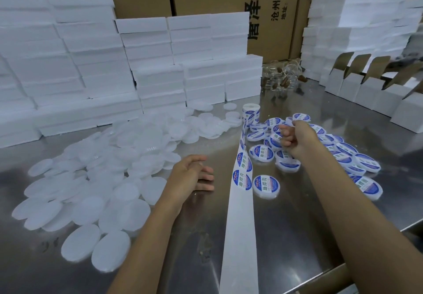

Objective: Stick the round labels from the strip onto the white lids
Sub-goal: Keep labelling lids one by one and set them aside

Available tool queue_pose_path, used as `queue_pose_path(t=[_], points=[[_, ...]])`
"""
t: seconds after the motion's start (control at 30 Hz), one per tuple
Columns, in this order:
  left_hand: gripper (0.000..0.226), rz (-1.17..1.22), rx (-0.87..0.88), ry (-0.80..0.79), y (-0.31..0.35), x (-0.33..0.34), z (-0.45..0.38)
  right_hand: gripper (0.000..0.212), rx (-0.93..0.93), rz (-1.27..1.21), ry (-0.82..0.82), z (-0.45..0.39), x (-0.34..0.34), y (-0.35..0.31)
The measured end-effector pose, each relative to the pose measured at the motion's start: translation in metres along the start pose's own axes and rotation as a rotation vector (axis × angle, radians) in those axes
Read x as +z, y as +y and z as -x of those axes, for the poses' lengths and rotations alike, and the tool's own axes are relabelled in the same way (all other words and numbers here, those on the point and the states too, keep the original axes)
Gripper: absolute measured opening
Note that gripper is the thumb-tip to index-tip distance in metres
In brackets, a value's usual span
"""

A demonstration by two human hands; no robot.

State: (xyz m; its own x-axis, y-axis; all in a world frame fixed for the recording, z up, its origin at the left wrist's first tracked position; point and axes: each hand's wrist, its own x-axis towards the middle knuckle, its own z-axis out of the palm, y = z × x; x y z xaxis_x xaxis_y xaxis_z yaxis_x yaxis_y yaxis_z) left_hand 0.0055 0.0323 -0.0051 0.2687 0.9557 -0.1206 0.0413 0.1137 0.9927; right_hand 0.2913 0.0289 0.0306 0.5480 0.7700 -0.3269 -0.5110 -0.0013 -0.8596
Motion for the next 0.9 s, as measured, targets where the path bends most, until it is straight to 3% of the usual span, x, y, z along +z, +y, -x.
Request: queue_pose_path(t=[0.17, 0.33, 0.43, 0.63, 0.9], points=[[0.025, -0.015, 0.005, 0.003, 0.001, 0.001, 0.0, 0.033, -0.058, 0.184, -0.02, 0.007, 0.005, 0.003], [0.025, -0.013, 0.023, 0.018, 0.003, 0.002, 0.004, 0.029, -0.212, 0.594, -0.094, 0.036, 0.029, 0.023], [0.027, -0.011, 0.056, 0.088, 0.003, 0.003, 0.005, 0.025, -0.427, 0.837, -0.23, 0.053, 0.046, 0.046], [0.032, -0.061, 0.122, 0.231, -0.001, 0.004, 0.002, 0.018, -0.978, 1.318, -0.154, 0.045, 0.079, 0.065], [0.027, -0.186, 0.133, 0.279, 0.0, 0.007, -0.014, 0.047, -0.894, 1.678, -0.204, -0.006, 0.133, 0.072]])
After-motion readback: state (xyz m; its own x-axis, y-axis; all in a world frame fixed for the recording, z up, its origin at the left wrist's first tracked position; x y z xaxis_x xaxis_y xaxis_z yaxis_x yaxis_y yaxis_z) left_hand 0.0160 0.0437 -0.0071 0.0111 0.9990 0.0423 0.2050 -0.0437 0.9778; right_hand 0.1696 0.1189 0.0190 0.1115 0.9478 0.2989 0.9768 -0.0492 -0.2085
